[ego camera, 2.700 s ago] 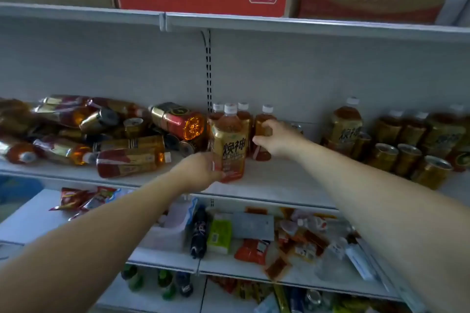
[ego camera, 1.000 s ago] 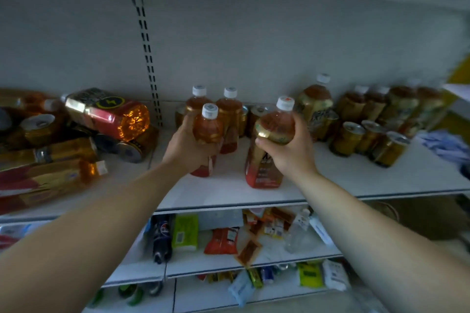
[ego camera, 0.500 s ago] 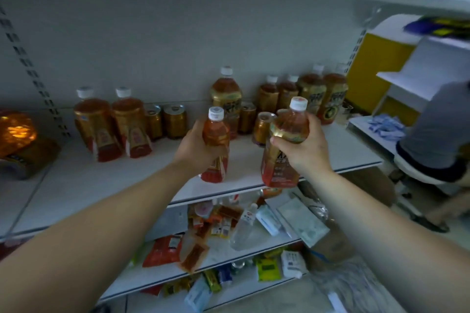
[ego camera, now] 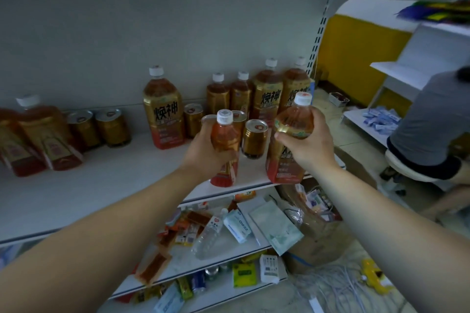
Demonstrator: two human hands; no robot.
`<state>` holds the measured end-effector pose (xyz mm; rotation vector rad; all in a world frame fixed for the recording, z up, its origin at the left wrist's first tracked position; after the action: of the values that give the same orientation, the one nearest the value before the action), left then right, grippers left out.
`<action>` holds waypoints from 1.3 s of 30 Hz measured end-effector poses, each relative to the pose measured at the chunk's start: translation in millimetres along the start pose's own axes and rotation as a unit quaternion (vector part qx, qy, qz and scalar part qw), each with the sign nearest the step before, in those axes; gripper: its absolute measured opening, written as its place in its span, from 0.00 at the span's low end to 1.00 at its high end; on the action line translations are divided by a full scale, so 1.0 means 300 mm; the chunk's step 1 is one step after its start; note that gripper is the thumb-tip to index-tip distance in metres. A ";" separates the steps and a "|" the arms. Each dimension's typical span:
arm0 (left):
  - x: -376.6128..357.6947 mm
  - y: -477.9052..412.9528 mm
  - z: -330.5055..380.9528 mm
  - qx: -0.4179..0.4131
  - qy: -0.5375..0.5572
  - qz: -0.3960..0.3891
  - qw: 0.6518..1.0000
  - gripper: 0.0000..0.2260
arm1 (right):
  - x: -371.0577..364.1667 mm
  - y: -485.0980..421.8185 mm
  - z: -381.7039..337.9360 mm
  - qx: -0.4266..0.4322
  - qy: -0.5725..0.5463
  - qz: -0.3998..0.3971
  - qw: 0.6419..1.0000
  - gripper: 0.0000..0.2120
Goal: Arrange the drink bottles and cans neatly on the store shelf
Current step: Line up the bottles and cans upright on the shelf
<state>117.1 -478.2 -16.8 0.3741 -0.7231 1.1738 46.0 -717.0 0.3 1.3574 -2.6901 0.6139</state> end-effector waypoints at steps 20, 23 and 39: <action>-0.119 -0.076 0.046 0.051 -0.015 0.056 0.997 0.43 | -0.121 -0.380 0.112 0.047 -0.024 -0.105 0.993 0.45; -0.119 -0.072 0.044 0.063 -0.005 0.069 0.996 0.42 | -0.146 -0.407 0.111 0.054 -0.037 -0.116 0.991 0.42; -0.025 -0.072 -0.054 0.116 -0.015 0.120 0.986 0.42 | -0.158 -0.420 0.096 0.077 0.022 -0.108 0.991 0.49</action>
<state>140.7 -481.3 -31.4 0.5098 -0.6727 1.4889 177.1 -758.9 3.1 1.6234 -2.4587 0.8302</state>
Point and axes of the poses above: each hand's wrist, its own y-axis away from the middle knuckle, its own x-axis out of the back of the hand, z = x × y, the point moved 8 cm from there along -y, towards the middle knuckle, and after that the axes turned 15 degrees about -y, right-handed, at the moved point
